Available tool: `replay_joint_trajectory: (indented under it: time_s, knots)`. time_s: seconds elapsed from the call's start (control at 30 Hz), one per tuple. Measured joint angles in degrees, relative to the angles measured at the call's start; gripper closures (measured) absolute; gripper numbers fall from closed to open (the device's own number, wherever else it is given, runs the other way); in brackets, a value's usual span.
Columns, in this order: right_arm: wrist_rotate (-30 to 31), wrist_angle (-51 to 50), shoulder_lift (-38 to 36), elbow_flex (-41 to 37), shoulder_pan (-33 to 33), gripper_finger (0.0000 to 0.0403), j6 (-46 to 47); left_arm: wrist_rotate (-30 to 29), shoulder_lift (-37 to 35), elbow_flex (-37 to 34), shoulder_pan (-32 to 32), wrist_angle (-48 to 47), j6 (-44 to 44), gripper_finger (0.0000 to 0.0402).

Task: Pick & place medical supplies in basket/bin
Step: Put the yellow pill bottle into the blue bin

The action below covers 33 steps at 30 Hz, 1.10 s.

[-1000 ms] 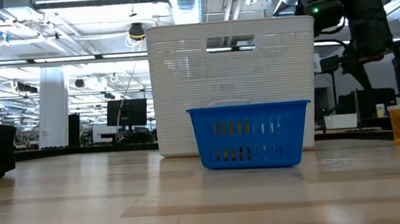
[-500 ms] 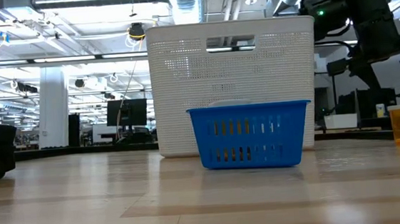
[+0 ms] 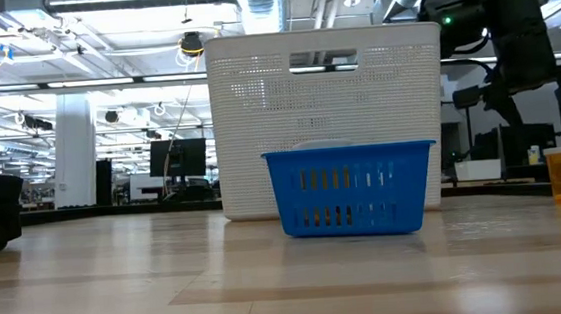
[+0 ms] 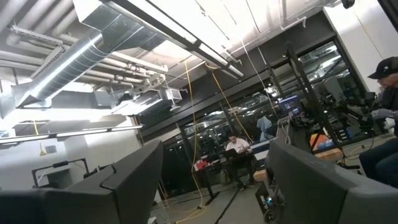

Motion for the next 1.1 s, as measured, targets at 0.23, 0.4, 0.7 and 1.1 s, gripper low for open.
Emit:
replay_joint_trajectory:
  time_s: [0.23, 0.4, 0.7, 1.1]
  knots:
    - [-0.04, 2.1, 2.02, 0.0, 0.17, 0.0217, 0.22, 0.0, 0.0, 0.0, 0.0, 0.0, 0.0, 0.0116]
    - [-0.22, 3.51, 3.15, 0.11, 0.17, 0.0217, -0.07, -0.01, 0.0, 0.0, 0.0, 0.02, 0.0, 0.0116]
    - [-0.44, 9.01, 2.44, -0.03, -0.12, 0.0217, 1.15, -0.02, 0.0, 0.02, -0.02, 0.0, 0.02, 0.0116]
    - [-0.15, 9.48, -1.34, 0.53, -1.2, 0.0217, -2.29, -0.02, 0.02, 0.02, -0.02, 0.0, 0.02, 0.0116]
